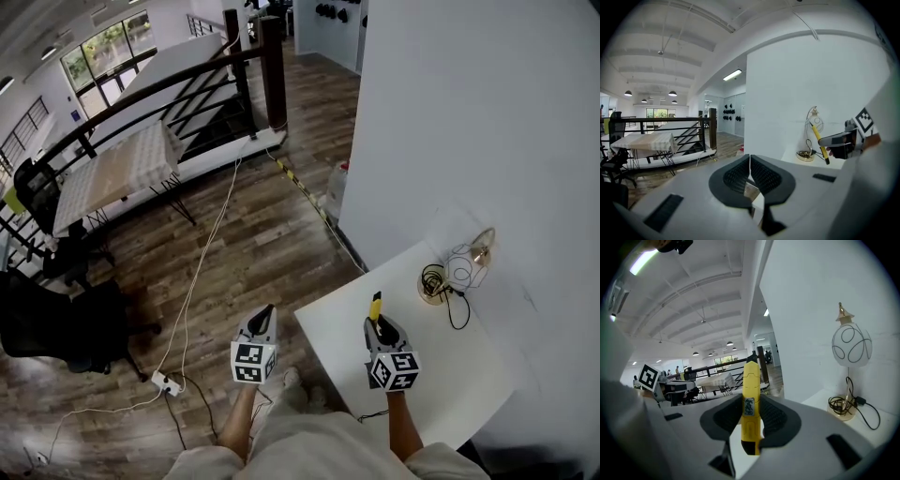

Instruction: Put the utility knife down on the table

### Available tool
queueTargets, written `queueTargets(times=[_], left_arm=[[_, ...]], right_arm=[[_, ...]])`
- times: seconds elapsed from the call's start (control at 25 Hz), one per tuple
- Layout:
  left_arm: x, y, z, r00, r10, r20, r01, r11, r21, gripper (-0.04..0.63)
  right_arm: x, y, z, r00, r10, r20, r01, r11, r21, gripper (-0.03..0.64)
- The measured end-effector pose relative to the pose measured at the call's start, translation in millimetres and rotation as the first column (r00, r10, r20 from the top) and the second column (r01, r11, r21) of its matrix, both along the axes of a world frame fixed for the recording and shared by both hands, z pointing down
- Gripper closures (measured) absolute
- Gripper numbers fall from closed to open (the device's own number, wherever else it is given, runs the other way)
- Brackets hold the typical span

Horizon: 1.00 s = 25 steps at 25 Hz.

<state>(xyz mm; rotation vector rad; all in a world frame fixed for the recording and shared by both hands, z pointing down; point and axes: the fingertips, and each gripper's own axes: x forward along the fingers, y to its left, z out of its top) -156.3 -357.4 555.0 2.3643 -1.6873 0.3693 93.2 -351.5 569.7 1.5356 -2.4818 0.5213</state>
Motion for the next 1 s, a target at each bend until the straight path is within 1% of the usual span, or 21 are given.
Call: queueTargets(times=[0.28, 0.48, 1.0], left_arm=[[-16.7, -25.9, 17.8, 1.0, 0.018, -0.01, -0.019, 0.999, -0.041, 0.586], [-19.3, -39.9, 37.8, 0.999, 0.033, -0.017, -0.034, 0.997, -0.07, 0.586], [-12.6, -47.1, 88.5, 0.997, 0.063, -0.048, -0.071, 0.983, -0.167, 0.586]], right_arm=[[-18.0, -25.2, 15.0, 1.0, 0.012, -0.019, -0.012, 0.999, -0.045, 0.506], [-21.6, -38.3, 39.8, 0.999, 0.025, -0.033, -0.028, 0.996, -0.09, 0.506], [-24.0, -30.8, 99.2, 0.997, 0.028, -0.073, -0.044, 0.973, -0.226, 0.506]])
